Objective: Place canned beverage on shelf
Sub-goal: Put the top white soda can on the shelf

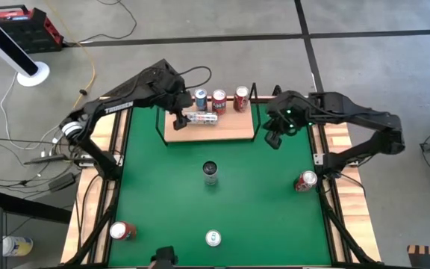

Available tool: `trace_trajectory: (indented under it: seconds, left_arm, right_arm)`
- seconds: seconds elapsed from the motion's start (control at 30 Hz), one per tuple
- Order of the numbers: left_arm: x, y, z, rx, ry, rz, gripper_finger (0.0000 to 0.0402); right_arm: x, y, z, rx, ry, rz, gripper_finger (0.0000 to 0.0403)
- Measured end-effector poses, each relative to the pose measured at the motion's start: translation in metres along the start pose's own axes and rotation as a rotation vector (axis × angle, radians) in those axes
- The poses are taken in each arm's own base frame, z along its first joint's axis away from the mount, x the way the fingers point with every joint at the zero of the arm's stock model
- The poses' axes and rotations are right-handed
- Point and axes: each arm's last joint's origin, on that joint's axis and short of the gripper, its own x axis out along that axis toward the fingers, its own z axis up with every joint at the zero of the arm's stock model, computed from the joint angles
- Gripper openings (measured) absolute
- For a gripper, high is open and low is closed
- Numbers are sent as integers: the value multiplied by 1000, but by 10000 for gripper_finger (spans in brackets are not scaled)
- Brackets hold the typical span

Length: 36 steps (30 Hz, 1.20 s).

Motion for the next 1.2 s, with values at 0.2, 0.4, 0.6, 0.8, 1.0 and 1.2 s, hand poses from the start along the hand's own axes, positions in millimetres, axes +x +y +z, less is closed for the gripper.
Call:
trace_trajectory:
  seconds: [0.2, 0.4, 0.6, 0.8, 1.0, 1.2]
  left_arm:
    - [22, 4, -3, 26, 69, 25, 320]
    - [37, 2, -9, 74, 123, 1, 320]
    - [42, -2, -10, 110, 150, -22, 311]
    - [42, -4, -11, 129, 171, -10, 244]
    - [36, -7, -11, 88, 194, -15, 232]
    - [10, -26, 9, 179, 224, 23, 232]
  right_arm:
    - [-1, -10, -7, 27, 4, -18, 33]
    - [-2, -13, -7, 12, 3, -9, 19]
    - [-2, -15, -6, 13, 5, -11, 41]
    - [-2, -15, -6, 12, 4, -11, 33]
    - [-2, -15, -6, 12, 2, -10, 21]
    - [-2, -15, -4, 15, -20, -4, 36]
